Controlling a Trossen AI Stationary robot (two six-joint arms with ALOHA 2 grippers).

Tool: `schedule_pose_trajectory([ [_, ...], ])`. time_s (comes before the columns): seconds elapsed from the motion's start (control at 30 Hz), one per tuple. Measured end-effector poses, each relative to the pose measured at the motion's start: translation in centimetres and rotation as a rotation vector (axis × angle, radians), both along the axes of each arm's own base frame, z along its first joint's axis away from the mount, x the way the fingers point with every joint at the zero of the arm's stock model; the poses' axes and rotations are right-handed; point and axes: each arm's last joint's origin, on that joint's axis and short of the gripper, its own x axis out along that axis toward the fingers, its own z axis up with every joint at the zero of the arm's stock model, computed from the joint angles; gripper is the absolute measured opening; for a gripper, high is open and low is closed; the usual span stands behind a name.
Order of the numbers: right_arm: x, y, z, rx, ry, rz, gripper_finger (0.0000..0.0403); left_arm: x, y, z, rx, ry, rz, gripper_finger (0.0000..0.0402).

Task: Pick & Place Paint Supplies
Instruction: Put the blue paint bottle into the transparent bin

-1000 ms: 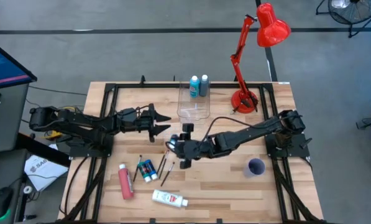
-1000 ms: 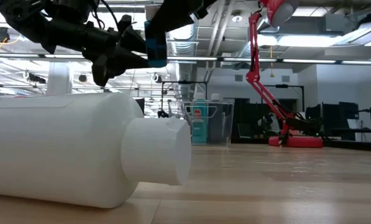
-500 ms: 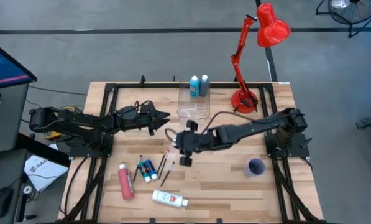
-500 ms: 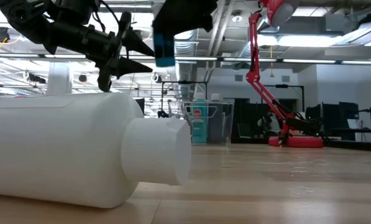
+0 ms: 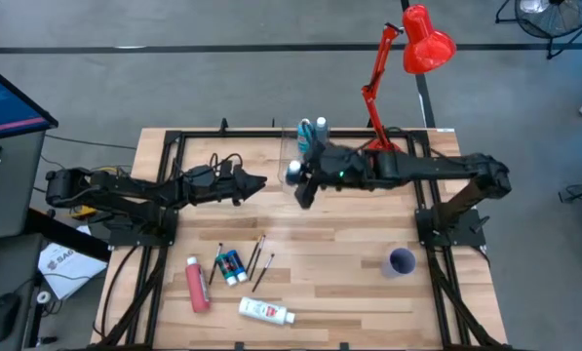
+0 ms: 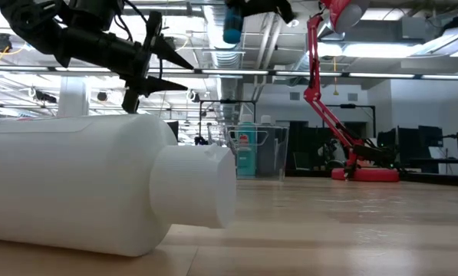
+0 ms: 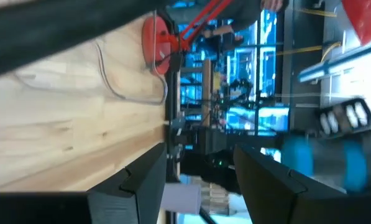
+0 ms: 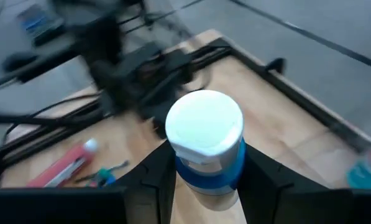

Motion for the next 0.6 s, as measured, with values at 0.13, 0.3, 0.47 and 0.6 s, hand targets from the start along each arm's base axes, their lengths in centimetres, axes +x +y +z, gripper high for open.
schedule_pose_trajectory([
  [0.13,-0.3,-2.0,-0.1,-0.014,0.006,-0.136,0.0125,0.1,-0.4,0.0,0.002,-0.001,-0.02,0.0182],
  [0.3,0.3,-4.2,-1.8,0.037,0.046,-0.276,0.0125,0.2,-1.2,0.0,0.004,-0.003,-0.054,0.0182],
  [0.47,1.0,-5.6,-3.6,0.158,0.042,-0.427,0.0125,0.3,-1.6,0.1,0.029,-0.004,-0.052,0.0182],
  [0.6,2.3,-6.0,-5.4,0.244,0.011,-0.523,0.0125,0.3,-1.8,0.1,0.033,-0.004,-0.059,0.0182],
])
